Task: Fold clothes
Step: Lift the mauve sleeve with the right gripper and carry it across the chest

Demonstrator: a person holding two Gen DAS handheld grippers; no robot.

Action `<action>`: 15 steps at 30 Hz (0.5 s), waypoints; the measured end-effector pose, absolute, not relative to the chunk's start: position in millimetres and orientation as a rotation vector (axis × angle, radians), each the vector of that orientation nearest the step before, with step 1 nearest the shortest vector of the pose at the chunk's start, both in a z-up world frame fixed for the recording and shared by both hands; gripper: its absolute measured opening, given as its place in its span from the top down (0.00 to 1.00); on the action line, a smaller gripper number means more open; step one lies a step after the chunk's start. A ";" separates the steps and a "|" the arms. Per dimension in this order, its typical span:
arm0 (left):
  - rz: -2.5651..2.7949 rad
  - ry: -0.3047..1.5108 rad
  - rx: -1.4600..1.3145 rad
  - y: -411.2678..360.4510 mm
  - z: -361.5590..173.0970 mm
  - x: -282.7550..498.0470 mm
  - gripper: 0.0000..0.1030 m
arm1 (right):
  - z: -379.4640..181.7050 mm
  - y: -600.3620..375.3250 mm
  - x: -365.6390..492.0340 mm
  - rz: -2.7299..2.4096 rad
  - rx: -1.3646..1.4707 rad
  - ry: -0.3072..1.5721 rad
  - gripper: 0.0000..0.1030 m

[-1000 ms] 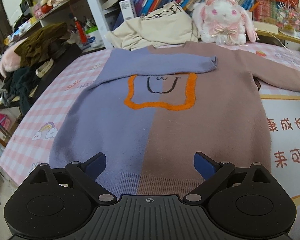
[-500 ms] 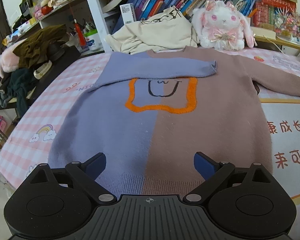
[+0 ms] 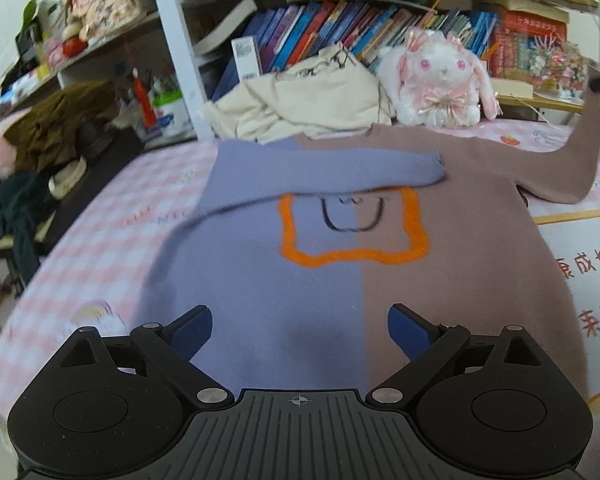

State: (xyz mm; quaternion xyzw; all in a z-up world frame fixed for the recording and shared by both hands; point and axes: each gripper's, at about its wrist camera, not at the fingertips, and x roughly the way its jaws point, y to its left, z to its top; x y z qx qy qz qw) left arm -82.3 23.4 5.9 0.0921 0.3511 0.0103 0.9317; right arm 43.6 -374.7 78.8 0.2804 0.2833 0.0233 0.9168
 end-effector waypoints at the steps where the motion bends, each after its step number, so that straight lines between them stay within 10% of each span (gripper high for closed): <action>1: 0.009 0.708 0.193 29.5 7.4 -81.4 0.06 | 82.8 -364.7 46.3 0.055 0.567 0.582 0.94; 15: -0.144 0.593 0.320 102.4 17.6 -79.4 0.04 | 123.2 -173.6 89.0 0.221 0.434 0.542 0.94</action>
